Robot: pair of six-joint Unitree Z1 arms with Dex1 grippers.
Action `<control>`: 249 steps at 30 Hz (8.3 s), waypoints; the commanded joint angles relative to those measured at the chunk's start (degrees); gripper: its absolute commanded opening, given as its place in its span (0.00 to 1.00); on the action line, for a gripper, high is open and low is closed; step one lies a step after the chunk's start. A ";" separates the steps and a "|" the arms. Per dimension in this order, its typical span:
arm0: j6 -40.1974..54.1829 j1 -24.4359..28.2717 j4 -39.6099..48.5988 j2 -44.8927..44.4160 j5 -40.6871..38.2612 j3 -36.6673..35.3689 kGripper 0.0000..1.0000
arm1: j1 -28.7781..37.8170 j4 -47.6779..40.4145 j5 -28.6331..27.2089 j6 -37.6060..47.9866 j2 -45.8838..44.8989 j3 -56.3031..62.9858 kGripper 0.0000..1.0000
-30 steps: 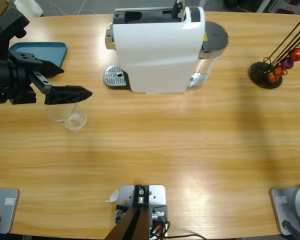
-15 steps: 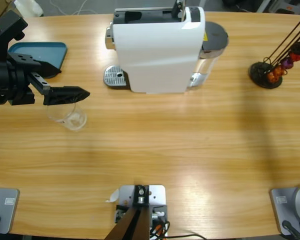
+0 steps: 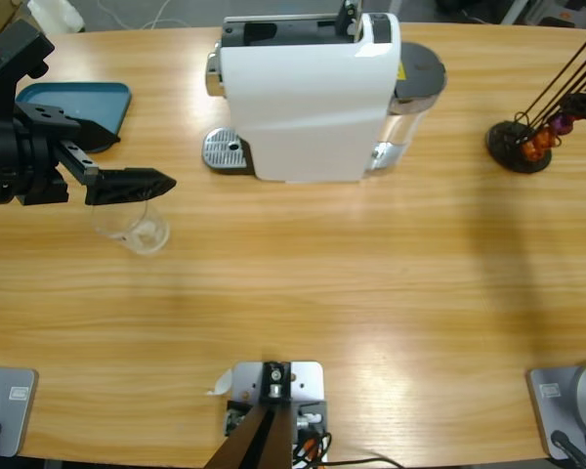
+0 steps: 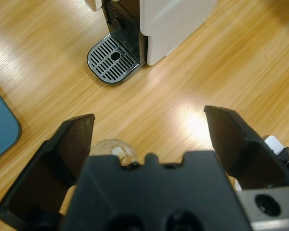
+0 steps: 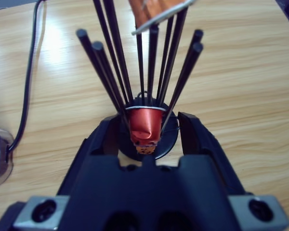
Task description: Pour coffee
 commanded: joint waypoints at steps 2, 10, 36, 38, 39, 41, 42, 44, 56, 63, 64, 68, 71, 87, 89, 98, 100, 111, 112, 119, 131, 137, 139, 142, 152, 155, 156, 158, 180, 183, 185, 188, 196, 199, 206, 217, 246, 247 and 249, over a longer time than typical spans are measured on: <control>-0.60 -0.48 -0.73 -0.67 0.82 2.05 0.99 | -1.23 -0.67 0.31 0.44 2.08 1.58 0.51; -0.60 -0.48 -0.77 -0.67 0.91 2.06 0.99 | -1.66 -0.69 -0.09 -0.07 2.21 1.49 0.51; -0.60 -0.48 -1.03 -0.61 0.91 1.97 0.99 | -0.94 2.47 -0.92 -0.09 -1.20 1.67 0.52; -0.60 -0.48 -1.03 -0.53 0.91 2.03 0.99 | -0.90 2.44 -0.94 -0.17 -1.40 1.72 0.52; -0.60 -0.48 -1.03 -0.58 0.91 2.05 0.99 | -0.90 2.31 -0.85 -0.17 -1.40 1.67 0.52; -0.60 -0.48 -1.00 -0.56 0.91 2.06 0.99 | -0.90 2.03 -0.50 -0.31 -1.33 1.61 0.51; -0.60 -0.48 -1.00 -0.56 0.91 2.06 0.99 | -0.90 1.96 -0.27 -0.35 -1.27 1.58 0.51; -0.60 -0.48 -1.01 -0.58 0.91 2.08 0.99 | -0.90 1.86 0.12 -0.44 -1.12 1.46 0.51; -0.60 -0.48 -1.03 -1.02 0.91 2.64 0.99 | -0.90 0.94 0.92 -0.70 -0.20 1.02 0.39; -0.80 -0.48 -1.03 -1.53 0.91 3.40 0.99 | -0.90 0.49 0.73 -0.74 0.03 0.10 0.35; -0.87 -0.48 -1.03 -1.55 0.91 3.50 0.99 | -0.90 0.56 0.57 -0.79 -0.20 -0.07 0.32; -0.96 -0.48 -1.03 -1.51 0.91 3.63 0.99 | -0.90 2.88 0.20 -0.79 -1.26 -1.07 0.31; -0.96 -0.48 -1.03 -1.46 0.91 3.56 0.99 | -0.90 4.88 -0.16 -0.79 -1.84 -2.69 0.30; -1.04 -0.48 -1.10 -1.46 0.91 3.73 0.99 | -0.11 11.88 -1.06 -1.58 -5.79 -9.58 0.30; -1.03 -0.48 -1.12 -1.37 0.91 3.73 0.99 | 0.07 12.30 -1.15 -1.67 -5.88 -9.76 0.30; -1.04 -0.48 -1.61 -0.81 0.91 3.82 0.99 | 3.21 15.04 -1.96 1.76 -6.58 -7.47 0.49; -1.04 -0.48 -1.89 -0.67 0.89 3.82 0.99 | 3.23 14.73 -2.15 1.94 -6.81 -6.30 0.49; -1.04 -0.48 -2.00 -1.11 0.91 4.35 0.99 | 3.12 10.23 -1.40 2.64 -2.72 -2.64 0.47; -1.04 -0.48 -2.07 -1.05 0.91 4.28 0.99 | 3.09 9.72 -1.22 2.64 -2.36 -2.27 0.47; -1.04 -0.48 -2.30 -1.30 0.91 4.44 0.99 | 0.89 6.39 0.29 2.64 0.64 -1.55 0.46; -1.04 -0.48 -2.35 -1.19 0.91 4.42 0.99 | 0.51 5.81 0.31 2.38 1.68 -1.48 0.43; -1.04 -0.48 -2.35 -1.51 0.91 4.49 0.99 | 0.07 5.53 0.61 2.13 1.94 -1.50 0.42; -1.04 -0.48 -2.35 -1.63 0.91 4.52 0.99 | 0.03 5.46 0.98 1.81 1.94 -1.50 0.39; -1.04 -0.48 -2.35 -1.63 0.91 4.52 0.99 | -0.04 5.46 1.03 1.51 1.84 -1.46 0.37; -1.04 -0.48 -2.35 -1.46 0.94 4.61 0.99 | -0.11 5.11 1.63 0.53 1.59 -1.41 0.14; -1.04 -0.48 -2.38 -1.46 1.15 4.61 0.99 | -0.11 5.02 1.70 0.53 1.71 -1.41 0.14; -1.04 -0.48 -2.38 -1.46 1.17 4.61 0.99 | -0.11 5.02 1.80 0.53 1.82 -1.41 0.14; -1.04 -0.48 -2.44 -1.42 1.15 4.61 0.99 | -0.11 5.02 1.72 0.53 1.94 -1.34 0.13; -1.06 -0.48 -2.61 -1.55 1.15 4.79 0.99 | -0.20 9.43 0.47 -0.44 -2.84 -5.19 0.01; -1.38 -0.48 -2.61 -1.39 1.17 4.79 0.99 | -0.20 10.86 0.27 -0.44 -3.63 -6.63 0.01; -1.40 -0.48 -2.61 -1.37 1.13 4.79 0.99 | -0.20 11.56 0.13 -0.53 -3.79 -7.56 0.01; -1.48 -0.48 -2.61 -1.46 1.17 4.93 0.99 | -0.20 12.69 0.05 -0.53 -4.14 -9.25 0.01; -1.57 -0.48 -2.61 -1.46 1.17 4.98 0.99 | -0.20 17.03 -0.73 -0.96 -6.42 -13.64 0.01; -1.55 -0.48 -2.70 -1.42 1.17 5.05 0.99 | -0.13 19.59 -1.40 -0.96 -8.13 -15.19 0.01; -1.57 -0.48 -2.88 -1.46 1.17 5.05 0.99 | 1.63 25.62 -2.71 -0.96 -14.11 -18.49 0.01; -1.57 -0.48 -4.19 -1.19 1.08 4.96 0.99 | 8.96 28.54 16.17 -7.12 -23.51 -21.13 0.02; -1.92 -0.48 -4.02 -9.07 1.08 7.99 0.99 | 36.45 53.82 30.79 -38.95 26.82 -71.23 0.02; -1.92 -0.48 -4.02 -9.03 1.08 7.97 0.99 | 35.89 53.33 30.05 -38.97 27.57 -71.62 0.02; -1.92 -0.48 -4.04 -8.68 1.08 8.34 0.99 | 34.99 52.94 28.98 -39.02 28.61 -72.85 0.02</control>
